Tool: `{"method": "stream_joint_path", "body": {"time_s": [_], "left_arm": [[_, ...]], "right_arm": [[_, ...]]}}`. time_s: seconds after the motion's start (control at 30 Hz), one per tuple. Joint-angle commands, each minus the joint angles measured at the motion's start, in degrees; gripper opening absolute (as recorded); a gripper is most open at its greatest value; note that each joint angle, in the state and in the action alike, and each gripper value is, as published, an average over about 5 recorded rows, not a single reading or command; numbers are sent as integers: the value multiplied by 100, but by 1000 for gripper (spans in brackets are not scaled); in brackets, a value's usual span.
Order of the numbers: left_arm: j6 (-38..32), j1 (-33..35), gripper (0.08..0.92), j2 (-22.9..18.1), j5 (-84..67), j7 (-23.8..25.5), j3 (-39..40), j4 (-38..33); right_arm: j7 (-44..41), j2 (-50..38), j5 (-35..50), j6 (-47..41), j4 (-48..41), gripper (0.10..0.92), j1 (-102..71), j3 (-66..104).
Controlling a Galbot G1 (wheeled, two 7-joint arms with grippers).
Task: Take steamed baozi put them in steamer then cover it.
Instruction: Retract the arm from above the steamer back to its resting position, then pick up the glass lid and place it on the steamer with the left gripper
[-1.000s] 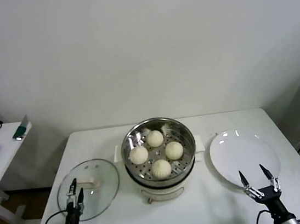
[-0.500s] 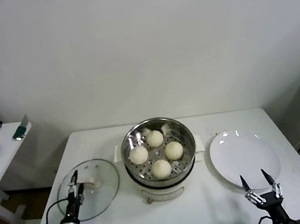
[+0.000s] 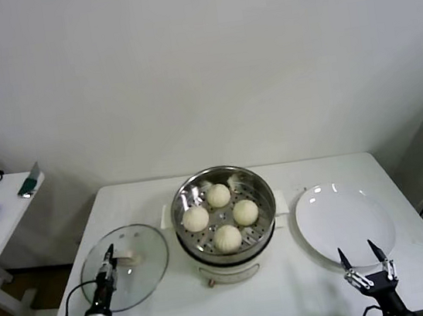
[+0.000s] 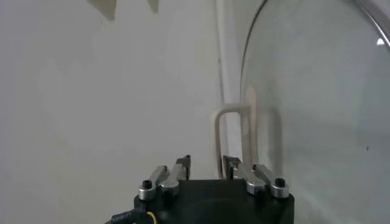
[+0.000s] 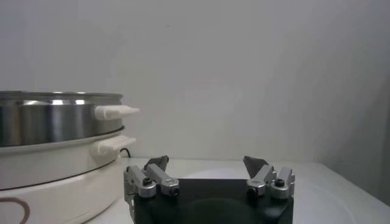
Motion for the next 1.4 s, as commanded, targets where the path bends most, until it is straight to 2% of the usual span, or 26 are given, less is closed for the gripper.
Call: {"method": "stream_joint_path", "body": {"time_s": [0.03,0.27,0.37,0.63,0.93,1.13,1.4], "left_arm": [[-100,-54,372,6,5,-2,7,90],[-156,-35,174,-2,2,-12,8,53],[-141,8,138,-2,-39,-8,-23,-80],[497,447,137,233,-749,526,-79,-1449],[2380,1004,137,794,-1986,1843,-284,-3476],[3025,930,137,998,-1879,2296,-114,-4404],[3618,424,137,959,-1199,2704,957,-4962]], "right_arm": [[11,13,3,16,-10,823,-5,10],[17,57,-7,32,-31,823,-18,-8],[18,78,-11,38,-41,823,-21,-16],[24,148,-100,102,-186,823,-13,-78],[102,174,-266,75,-202,823,-31,-85],[335,280,-654,12,-214,823,-14,-38],[424,314,-691,32,-216,823,-5,-54]]}}
